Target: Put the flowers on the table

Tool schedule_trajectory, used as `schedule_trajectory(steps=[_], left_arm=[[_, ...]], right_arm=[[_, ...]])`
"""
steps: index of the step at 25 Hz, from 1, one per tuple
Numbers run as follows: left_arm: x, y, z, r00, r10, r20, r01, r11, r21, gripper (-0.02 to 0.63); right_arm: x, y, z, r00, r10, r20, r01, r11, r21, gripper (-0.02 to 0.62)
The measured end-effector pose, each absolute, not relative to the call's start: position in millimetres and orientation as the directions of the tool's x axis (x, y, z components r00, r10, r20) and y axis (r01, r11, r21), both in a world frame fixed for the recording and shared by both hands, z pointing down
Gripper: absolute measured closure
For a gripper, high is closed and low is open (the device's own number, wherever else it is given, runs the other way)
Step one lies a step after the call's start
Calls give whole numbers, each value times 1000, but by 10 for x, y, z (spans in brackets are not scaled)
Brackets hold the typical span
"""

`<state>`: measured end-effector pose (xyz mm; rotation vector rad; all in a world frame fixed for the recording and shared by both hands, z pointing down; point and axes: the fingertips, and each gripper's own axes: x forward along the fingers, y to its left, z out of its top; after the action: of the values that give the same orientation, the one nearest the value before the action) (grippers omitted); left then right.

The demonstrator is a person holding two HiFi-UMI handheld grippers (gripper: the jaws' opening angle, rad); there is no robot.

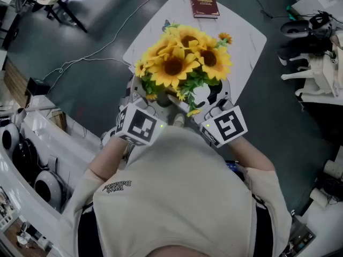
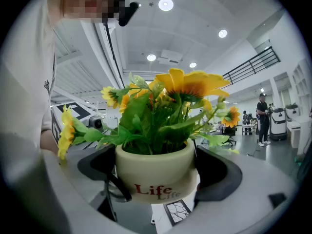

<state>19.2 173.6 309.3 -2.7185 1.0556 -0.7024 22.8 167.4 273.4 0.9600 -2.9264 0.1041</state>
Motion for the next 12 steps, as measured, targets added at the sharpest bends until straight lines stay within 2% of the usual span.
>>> schedule_trajectory(steps=[12], left_arm=[[187, 1743, 3067, 653, -664, 364, -599, -747, -288, 126]], right_arm=[[225, 1681, 2711, -802, -593, 73, -597, 801, -46, 88]])
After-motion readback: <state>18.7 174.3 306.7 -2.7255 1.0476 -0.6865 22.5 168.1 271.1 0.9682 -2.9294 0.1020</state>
